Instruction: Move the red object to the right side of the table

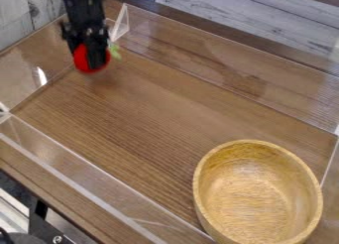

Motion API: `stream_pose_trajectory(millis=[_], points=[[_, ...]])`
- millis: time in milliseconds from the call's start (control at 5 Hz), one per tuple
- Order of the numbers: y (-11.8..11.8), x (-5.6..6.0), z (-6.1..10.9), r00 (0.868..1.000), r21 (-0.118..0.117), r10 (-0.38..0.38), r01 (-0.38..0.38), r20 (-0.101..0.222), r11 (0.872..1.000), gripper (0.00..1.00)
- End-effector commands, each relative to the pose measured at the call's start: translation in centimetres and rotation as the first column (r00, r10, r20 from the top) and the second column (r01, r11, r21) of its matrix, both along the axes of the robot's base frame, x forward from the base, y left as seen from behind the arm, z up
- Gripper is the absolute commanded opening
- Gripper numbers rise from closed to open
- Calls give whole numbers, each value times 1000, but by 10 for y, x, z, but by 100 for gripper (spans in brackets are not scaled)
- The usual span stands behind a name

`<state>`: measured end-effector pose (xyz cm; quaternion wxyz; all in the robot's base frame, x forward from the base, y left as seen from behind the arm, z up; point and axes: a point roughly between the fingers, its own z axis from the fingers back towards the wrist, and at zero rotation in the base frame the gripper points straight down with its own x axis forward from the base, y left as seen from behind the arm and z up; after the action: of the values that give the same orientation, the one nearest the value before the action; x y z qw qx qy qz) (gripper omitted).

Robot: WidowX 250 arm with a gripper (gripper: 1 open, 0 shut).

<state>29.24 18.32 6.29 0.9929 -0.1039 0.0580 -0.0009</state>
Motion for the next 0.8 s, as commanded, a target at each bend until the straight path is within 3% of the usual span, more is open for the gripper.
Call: stream_pose_trajectory(millis=[0, 200, 400, 600], points=[[-28, 17, 45, 993, 17, -92, 91, 79, 996, 0], [-57, 31, 64, 979, 7, -175, 176, 103, 984, 0], [-78, 34, 62, 972, -7, -219, 220, 91, 975, 0], [-106, 37, 53, 952, -26, -300, 302, 68, 953, 0]])
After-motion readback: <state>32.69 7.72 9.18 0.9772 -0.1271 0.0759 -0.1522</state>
